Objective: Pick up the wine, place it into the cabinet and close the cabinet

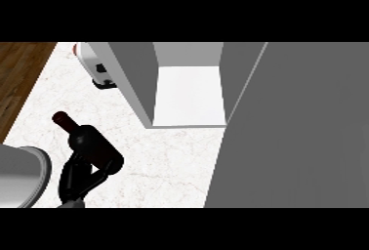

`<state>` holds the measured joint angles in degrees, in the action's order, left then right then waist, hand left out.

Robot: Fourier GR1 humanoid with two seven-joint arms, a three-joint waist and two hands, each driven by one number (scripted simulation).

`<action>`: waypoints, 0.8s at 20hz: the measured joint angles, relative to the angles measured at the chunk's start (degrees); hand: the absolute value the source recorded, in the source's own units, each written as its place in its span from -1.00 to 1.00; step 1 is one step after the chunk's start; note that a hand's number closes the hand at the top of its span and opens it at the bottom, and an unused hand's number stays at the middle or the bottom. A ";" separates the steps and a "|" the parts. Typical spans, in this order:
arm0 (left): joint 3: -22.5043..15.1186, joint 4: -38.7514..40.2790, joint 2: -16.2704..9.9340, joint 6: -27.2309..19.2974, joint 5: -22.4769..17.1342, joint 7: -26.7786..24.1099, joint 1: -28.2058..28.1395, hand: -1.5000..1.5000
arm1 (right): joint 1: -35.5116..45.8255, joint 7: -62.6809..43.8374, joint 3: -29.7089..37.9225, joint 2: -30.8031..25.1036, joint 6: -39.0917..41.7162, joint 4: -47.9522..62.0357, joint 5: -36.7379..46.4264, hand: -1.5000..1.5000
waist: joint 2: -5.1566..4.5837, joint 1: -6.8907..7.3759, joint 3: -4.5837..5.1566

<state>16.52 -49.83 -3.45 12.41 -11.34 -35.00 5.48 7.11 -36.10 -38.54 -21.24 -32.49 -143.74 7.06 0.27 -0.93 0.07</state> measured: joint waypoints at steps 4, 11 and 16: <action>-0.61 -0.69 0.33 -0.17 0.31 -1.48 -1.00 1.00 | -0.37 0.45 0.29 -0.79 -0.39 -0.07 0.01 -1.00 | 0.02 0.14 -0.01; -2.72 -0.11 -0.07 -1.34 3.30 -5.24 -0.13 1.00 | -2.31 3.19 0.62 -2.14 -0.47 0.06 -0.45 -1.00 | -0.04 0.10 -0.03; -6.02 0.67 -2.89 4.16 5.86 -7.10 0.04 1.00 | -2.37 4.22 0.52 -2.17 -0.98 0.18 -0.96 -1.00 | -0.01 0.01 -0.01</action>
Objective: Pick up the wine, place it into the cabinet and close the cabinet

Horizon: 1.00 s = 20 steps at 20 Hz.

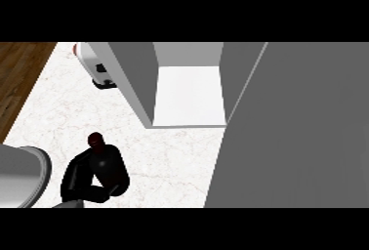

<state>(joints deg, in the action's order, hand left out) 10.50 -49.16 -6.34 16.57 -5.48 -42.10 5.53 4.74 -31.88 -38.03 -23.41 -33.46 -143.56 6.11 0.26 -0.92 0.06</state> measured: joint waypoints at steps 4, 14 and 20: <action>-1.95 0.11 -0.41 2.15 1.15 -0.42 0.51 1.00 | -0.33 0.10 -1.11 0.05 -0.86 -0.09 0.04 -1.00 | 0.01 0.04 0.00; -6.71 -10.74 2.38 5.58 -0.76 6.04 -2.68 1.00 | -2.34 2.95 -1.28 -2.18 -1.59 -0.24 -0.01 -1.00 | 0.16 0.43 -0.06; -12.16 -21.41 5.25 2.78 -1.33 12.24 -6.24 1.00 | -3.75 4.39 -1.00 -3.46 -2.01 -0.37 -0.23 -1.00 | 0.20 0.33 -0.07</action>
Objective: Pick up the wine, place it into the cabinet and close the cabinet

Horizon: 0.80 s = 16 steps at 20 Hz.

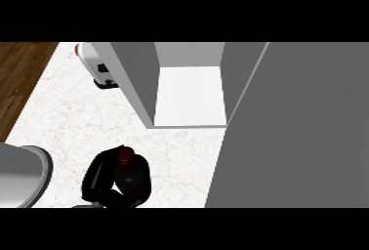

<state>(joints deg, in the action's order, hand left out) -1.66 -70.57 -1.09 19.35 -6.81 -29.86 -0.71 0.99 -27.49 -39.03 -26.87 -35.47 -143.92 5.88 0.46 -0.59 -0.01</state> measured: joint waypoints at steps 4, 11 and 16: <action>-3.32 -6.37 0.67 -2.79 -1.31 4.86 -1.02 1.00 | -0.94 1.37 -0.45 -0.31 -0.12 0.08 -0.14 -1.00 | -0.07 0.05 0.01; -9.82 -11.26 1.00 -13.36 -1.94 8.57 1.06 1.00 | -2.26 3.12 0.07 -2.02 -0.05 -0.08 -0.38 -1.00 | -0.11 -0.30 0.03; -10.98 -11.97 1.02 -19.75 -1.26 10.41 4.46 1.00 | -3.21 4.22 0.81 -3.28 -0.19 -0.23 -0.61 -1.00 | -0.16 -0.46 0.03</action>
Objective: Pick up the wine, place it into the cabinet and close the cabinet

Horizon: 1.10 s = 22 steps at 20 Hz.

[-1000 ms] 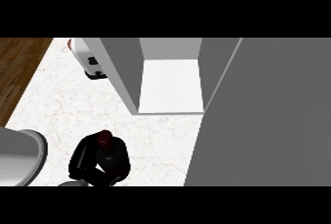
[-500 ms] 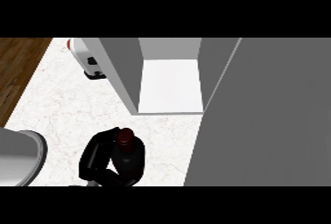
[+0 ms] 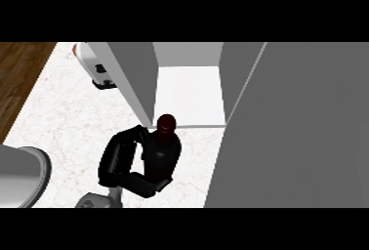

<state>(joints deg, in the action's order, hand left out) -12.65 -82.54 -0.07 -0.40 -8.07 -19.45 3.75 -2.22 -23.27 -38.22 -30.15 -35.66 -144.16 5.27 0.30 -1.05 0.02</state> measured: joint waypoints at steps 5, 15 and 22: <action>-0.54 3.64 0.04 -4.78 1.30 0.16 4.44 1.00 | -0.99 1.38 0.44 -1.08 0.00 -0.10 -0.29 -1.00 | -0.07 -0.24 0.01; 2.01 13.91 -0.26 -7.34 2.43 0.83 15.81 1.00 | -3.46 4.49 0.11 -1.67 0.38 0.08 -0.97 -1.00 | -0.15 -0.41 0.00; 0.35 20.70 -0.24 -10.49 -0.30 -2.05 20.52 1.00 | -3.87 5.97 0.57 -1.43 1.16 0.40 -1.68 -1.00 | 0.27 -0.20 -0.21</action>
<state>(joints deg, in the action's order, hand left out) -12.30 -61.84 -0.31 -10.88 -8.37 -21.49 24.27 -6.08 -17.30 -37.65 -31.57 -34.50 -143.76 3.59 0.57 -1.25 -0.19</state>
